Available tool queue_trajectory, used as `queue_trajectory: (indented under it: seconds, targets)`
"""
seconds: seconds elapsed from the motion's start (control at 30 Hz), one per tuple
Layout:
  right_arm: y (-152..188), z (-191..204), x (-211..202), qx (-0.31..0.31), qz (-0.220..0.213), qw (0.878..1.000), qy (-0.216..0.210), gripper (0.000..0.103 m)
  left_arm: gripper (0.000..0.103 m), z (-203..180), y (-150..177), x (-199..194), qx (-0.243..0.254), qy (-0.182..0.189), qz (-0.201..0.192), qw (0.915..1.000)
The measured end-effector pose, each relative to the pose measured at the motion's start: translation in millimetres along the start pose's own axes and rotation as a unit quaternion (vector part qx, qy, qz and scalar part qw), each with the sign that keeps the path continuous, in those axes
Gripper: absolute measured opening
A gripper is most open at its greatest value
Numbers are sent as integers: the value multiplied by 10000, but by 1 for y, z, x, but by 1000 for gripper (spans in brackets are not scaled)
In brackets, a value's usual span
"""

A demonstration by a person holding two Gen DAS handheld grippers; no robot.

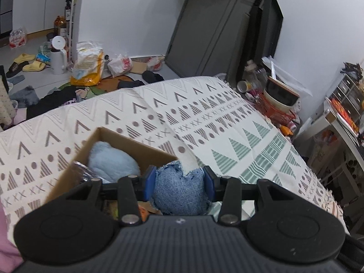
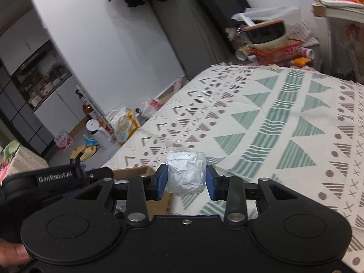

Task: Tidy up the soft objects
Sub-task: 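Carry the denim heart and white wrapped item over the box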

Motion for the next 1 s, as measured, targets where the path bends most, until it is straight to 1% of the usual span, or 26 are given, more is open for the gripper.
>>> queue_trajectory:
  seconds: [0.03,0.2,0.37,0.5,0.6,0.73,0.8,0.83,0.87,1.0]
  targets:
    - [4,9,4,-109,59,9999,-54,35,43,5,-1,-1,-25,-13,-9,10000]
    - [13,23,15,-237,187,9995,-76,35,43,28,-6,-1,-118,-96,28,9999]
    - [19,39,22,-406,183,9990,-96,35,43,48,-7,8,-235,-106,191,9995]
    - [22,51,24,-522,68,9986,-74,35,44,60,-3,17,-341,-46,318,9989]
    - [22,58,27,-550,-6,9984,-118,35,44,70,0,23,-561,144,368,9976]
    - [22,66,33,-592,-86,9980,-178,35,49,81,2,31,-675,228,411,9966]
    - [22,69,39,-593,-70,9980,-215,35,55,89,2,36,-849,355,547,9943]
    - [23,70,42,-592,-51,9980,-228,35,60,94,3,39,-956,414,629,9926]
    - [23,72,44,-591,-31,9980,-236,35,63,97,3,41,-1020,427,682,9915]
    - [27,79,55,-650,37,9977,-177,35,64,113,2,44,-1119,254,658,9912]
Point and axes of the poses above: each gripper's, at about its wrist camera, not at the fingertips, and x roughly the way its jaws point, z to its left, y to its underside, the point moved 2 cm from there along x, roughly the way its jaws point, and after that the axes turned 5 degrees about x, right-handed, at the moved point
